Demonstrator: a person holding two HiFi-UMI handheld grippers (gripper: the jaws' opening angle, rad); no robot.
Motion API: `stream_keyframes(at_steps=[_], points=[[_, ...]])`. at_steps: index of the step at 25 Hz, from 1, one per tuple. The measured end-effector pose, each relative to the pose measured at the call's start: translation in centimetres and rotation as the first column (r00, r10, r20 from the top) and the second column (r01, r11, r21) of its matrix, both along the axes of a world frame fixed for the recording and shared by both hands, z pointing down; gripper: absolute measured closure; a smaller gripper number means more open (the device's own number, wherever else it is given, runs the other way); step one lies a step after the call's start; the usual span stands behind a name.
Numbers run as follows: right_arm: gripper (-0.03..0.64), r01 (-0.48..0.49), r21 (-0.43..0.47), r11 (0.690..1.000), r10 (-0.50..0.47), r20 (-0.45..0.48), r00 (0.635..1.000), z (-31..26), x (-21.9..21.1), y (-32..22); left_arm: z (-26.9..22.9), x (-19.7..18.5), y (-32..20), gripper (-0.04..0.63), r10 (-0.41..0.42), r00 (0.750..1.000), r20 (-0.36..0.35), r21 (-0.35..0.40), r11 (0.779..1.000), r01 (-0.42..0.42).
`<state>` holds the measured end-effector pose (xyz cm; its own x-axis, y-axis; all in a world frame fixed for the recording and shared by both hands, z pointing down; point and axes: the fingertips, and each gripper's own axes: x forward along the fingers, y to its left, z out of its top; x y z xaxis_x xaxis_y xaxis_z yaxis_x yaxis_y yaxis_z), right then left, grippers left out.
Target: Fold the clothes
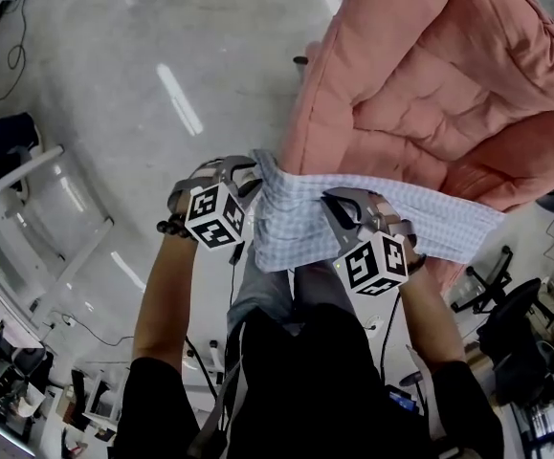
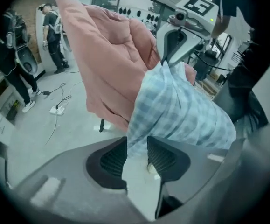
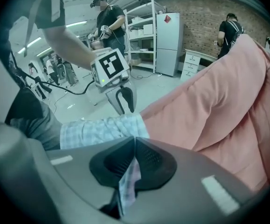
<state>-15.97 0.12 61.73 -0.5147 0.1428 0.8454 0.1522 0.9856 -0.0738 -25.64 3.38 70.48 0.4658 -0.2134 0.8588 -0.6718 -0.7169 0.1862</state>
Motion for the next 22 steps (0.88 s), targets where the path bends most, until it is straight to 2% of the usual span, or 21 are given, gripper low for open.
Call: stream_keyframes(at_steps=[3, 5, 10, 15, 19, 22], points=[[0.604, 0.005, 0.011, 1.0, -0.005, 0.02, 1.0, 0.0, 0.0, 0.0, 1.7, 0.0, 0.9, 0.432, 0.163, 0.986, 0.024, -0.017, 0.986, -0.163], [0.604, 0.008, 0.02, 1.0, -0.009, 0.031, 0.999, 0.3, -0.3, 0.1, 2.5, -0.4, 1.0, 0.425, 0.22, 0.975, 0.035, -0.032, 0.975, -0.219], [0.604, -0.012, 0.013, 1.0, 0.012, 0.028, 1.0, 0.9, -0.2, 0.2, 3.3, -0.5, 0.2, 0.426, 0.305, 0.952, 0.035, -0.029, 0.952, -0.304], [0.604, -0.096, 0.065, 0.993, 0.097, -0.011, 0.995, 1.7, -1.1, 0.3, 3.7, -0.6, -0.4, 0.428, 0.362, 0.932, -0.035, -0.003, 0.932, -0.362], [0.604, -0.204, 0.081, 0.976, 0.208, -0.047, 0.977, 1.9, -1.3, 0.2, 3.8, 0.2, 0.2, 0.428, 0.441, 0.893, -0.084, -0.002, 0.897, -0.443], [0.604, -0.294, 0.092, 0.951, 0.301, -0.068, 0.951, 1.7, -1.0, 0.0, 3.4, 1.1, 0.4, 0.471, 0.494, 0.861, -0.118, 0.019, 0.868, -0.496]])
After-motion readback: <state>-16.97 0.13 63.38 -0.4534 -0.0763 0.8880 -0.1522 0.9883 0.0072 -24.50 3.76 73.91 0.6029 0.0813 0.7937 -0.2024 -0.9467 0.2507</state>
